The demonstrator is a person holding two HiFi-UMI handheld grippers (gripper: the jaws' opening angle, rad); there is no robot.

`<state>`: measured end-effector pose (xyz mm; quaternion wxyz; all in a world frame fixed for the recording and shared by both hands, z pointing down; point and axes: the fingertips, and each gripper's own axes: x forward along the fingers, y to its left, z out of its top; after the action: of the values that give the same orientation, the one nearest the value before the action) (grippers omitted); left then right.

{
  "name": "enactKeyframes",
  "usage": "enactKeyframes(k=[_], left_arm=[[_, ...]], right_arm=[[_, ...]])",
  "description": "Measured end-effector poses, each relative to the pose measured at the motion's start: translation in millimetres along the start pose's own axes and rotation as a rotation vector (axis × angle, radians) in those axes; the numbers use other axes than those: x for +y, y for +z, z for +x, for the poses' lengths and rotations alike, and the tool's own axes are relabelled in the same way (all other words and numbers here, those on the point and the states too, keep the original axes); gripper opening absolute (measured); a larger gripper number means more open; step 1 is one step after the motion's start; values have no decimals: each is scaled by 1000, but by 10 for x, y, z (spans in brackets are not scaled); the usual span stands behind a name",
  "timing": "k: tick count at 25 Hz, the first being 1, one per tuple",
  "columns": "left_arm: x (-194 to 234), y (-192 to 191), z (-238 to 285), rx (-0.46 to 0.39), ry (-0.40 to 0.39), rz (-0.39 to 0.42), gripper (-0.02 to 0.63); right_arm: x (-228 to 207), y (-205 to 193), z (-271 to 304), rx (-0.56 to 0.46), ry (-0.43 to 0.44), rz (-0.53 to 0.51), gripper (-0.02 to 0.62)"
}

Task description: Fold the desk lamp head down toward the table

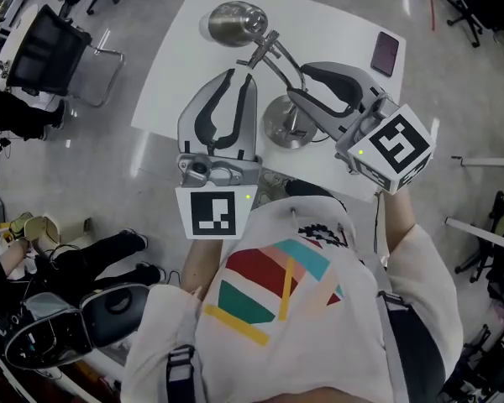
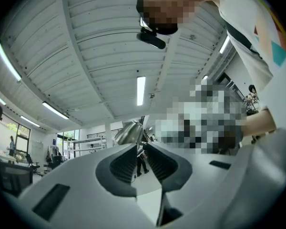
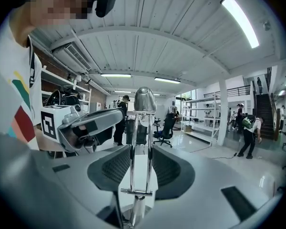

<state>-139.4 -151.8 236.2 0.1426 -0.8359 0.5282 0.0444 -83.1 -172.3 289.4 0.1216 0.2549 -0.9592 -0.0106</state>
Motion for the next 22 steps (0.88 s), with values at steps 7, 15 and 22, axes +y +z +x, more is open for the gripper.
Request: enactKeyframes(k=[7, 15, 22], left_arm=[[-65, -93, 43, 114, -90, 244, 92], [-95, 26, 42, 77, -175, 186, 92], [-135, 10, 138, 112, -204, 250, 92]], right_arm=[[0, -1, 5, 68, -28, -12, 150], [10, 28, 13, 80, -28, 8, 150], [-5, -3, 8, 82, -5, 11, 150]])
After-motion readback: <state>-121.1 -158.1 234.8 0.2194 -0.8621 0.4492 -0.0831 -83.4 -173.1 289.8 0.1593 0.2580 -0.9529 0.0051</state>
